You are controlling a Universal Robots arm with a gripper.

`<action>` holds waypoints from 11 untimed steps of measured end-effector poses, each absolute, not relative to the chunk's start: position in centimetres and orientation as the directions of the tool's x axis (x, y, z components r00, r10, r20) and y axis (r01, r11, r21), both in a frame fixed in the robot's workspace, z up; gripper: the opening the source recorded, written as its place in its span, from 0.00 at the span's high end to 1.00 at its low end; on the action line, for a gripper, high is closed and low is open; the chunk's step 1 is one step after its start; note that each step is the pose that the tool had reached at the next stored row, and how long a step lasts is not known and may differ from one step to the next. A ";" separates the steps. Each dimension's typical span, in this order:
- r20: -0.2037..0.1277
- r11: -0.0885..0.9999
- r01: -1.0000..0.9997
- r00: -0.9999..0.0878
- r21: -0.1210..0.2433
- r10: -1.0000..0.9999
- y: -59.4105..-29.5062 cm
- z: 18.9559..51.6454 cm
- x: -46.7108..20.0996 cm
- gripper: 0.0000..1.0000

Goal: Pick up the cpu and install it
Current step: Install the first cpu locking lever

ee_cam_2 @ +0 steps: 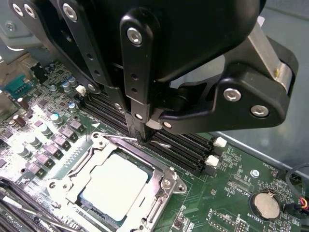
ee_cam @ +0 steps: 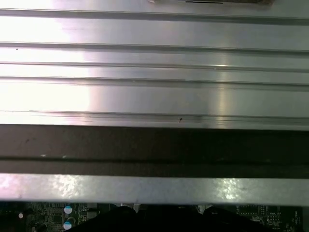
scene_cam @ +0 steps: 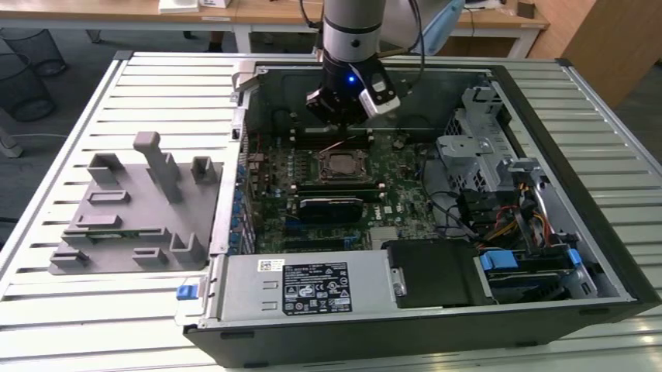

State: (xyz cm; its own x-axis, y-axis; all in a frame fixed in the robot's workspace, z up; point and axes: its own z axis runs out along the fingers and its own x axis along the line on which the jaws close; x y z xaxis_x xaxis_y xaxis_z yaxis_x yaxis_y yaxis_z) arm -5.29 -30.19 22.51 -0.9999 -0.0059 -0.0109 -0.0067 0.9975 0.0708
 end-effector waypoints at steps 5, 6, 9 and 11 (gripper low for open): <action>-0.011 0.997 -0.007 -1.000 0.071 -0.006 -30.3 22.5 -5.3 0.89; -0.011 0.997 -0.007 -1.000 0.071 -0.006 -30.3 22.5 -5.2 0.89; -0.010 0.997 -0.007 -1.000 0.071 -0.006 -30.3 22.3 -4.9 0.89; -0.009 0.997 -0.007 -1.000 0.071 -0.006 -30.3 22.2 -4.6 0.89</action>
